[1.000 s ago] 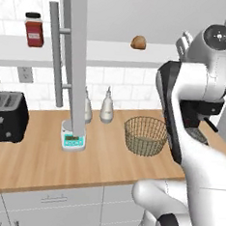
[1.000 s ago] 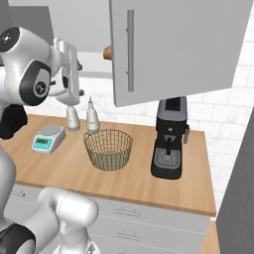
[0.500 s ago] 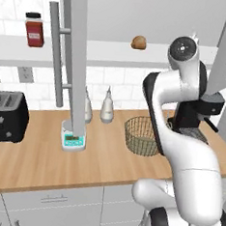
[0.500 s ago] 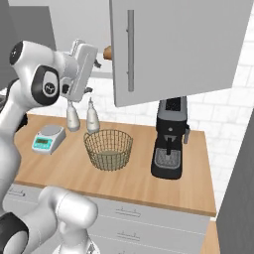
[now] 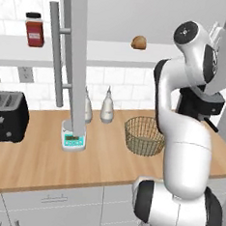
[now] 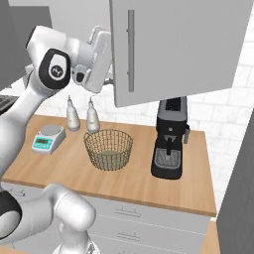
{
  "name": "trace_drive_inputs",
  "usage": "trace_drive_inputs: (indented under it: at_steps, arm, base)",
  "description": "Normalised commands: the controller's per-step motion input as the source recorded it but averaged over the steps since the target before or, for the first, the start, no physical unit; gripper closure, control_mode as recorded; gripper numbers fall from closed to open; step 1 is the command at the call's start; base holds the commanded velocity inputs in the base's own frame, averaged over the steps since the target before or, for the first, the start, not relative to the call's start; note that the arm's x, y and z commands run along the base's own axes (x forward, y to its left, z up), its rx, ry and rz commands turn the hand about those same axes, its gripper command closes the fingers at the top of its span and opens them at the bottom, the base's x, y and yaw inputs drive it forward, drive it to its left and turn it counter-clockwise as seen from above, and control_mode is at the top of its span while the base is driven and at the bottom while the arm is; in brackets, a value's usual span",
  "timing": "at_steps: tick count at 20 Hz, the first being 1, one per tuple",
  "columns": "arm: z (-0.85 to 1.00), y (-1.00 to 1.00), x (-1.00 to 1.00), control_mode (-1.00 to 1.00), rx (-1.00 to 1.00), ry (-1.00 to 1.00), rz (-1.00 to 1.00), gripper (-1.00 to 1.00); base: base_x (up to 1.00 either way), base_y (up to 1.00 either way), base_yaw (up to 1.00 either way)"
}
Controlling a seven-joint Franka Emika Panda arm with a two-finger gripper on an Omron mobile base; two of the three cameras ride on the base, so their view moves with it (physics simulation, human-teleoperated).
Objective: Open the cabinet, pick up the bread from the cabinet and place it in the basket. Then move the basket to the dining counter.
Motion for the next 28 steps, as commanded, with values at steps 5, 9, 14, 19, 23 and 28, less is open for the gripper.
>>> trace_drive_inputs:
  at_steps: [5, 9, 14, 19, 23, 28]
  arm:
    - [-0.11, -0.21, -0.45, -1.0, 0.23, -0.34, -0.4, -1.0]
    - [-0.46, -0.28, -0.58, -1.0, 0.19, -0.47, -0.36, -1.0]
    - [-0.43, -0.99, 0.17, -1.0, 0.17, -0.41, -0.31, -1.0]
    - [-0.16, -1.0, 0.03, -1.0, 0.23, -0.33, -0.24, -1.0]
    - [-0.1, -0.27, 0.0, -1.0, 0.24, -0.38, -0.15, -1.0]
    - [-0.36, 1.0, 0.0, -1.0, 0.14, -0.5, -0.04, -1.0]
  base:
    - [0.0, 0.0, 0.0]
    - [0.0, 0.0, 0.0]
    - [0.0, 0.0, 0.0]
    - [0.0, 0.0, 0.0]
    - [0.0, 0.0, 0.0]
    - [0.0, 0.0, 0.0]
